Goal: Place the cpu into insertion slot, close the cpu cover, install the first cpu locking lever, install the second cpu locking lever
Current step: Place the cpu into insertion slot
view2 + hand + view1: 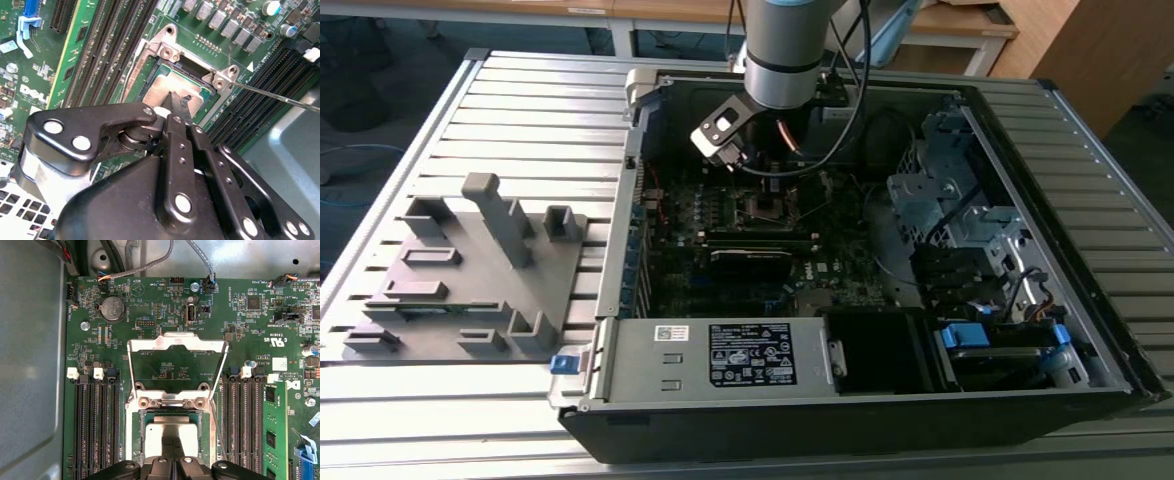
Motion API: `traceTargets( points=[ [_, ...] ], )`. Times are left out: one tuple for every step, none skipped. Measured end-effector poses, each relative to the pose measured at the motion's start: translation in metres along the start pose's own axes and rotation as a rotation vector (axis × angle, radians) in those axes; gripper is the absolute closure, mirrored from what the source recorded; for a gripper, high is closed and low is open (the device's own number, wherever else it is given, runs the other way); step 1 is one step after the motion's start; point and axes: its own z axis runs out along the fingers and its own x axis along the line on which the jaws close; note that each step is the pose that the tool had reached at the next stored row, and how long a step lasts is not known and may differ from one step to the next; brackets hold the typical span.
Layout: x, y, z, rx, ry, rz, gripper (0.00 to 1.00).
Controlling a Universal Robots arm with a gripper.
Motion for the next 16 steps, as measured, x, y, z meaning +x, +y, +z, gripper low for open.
traceTargets(
  points=[
    [0.0000, 0.0000, 0.0000, 0.0000, -0.0001, 0.000, 0.90],
    [0.0000, 0.0000, 0.0000, 0.0000, -0.0001, 0.000, 0.90],
    [0.0000, 0.0000, 0.0004, -0.0001, 0.0002, 0.000, 0.90],
    [0.0001, 0.0000, 0.0009, -0.0002, 0.0004, 0.000, 0.90],
    [0.0000, 0.0000, 0.0012, -0.0001, 0.0002, 0.000, 0.90],
    [0.0000, 0.0000, 0.0012, 0.0001, 0.0000, 0.000, 0.90],
    [0.0000, 0.0000, 0.0012, 0.0001, -0.0001, 0.000, 0.90],
    [0.0000, 0.0000, 0.0012, 0.0001, -0.0001, 0.000, 0.90],
    [0.0000, 0.0000, 0.0013, 0.0000, 0.0000, 0.000, 0.90],
    [0.0000, 0.0000, 0.0013, -0.0001, 0.0001, 0.000, 0.90],
    [0.0000, 0.0000, 0.0014, -0.0001, 0.0001, 0.000, 0.90],
    [0.0000, 0.0000, 0.0019, -0.0002, 0.0003, 0.000, 0.90],
    [0.0000, -0.0001, 0.0021, 0.0001, 0.0000, 0.000, 0.90],
    [-0.0001, -0.0001, 0.0022, 0.0002, -0.0002, 0.000, 0.90],
    [-0.0001, -0.0001, 0.0022, 0.0001, -0.0003, 0.000, 0.90],
    [0.0000, -0.0001, 0.0022, 0.0001, -0.0003, 0.000, 0.90]
  ],
)
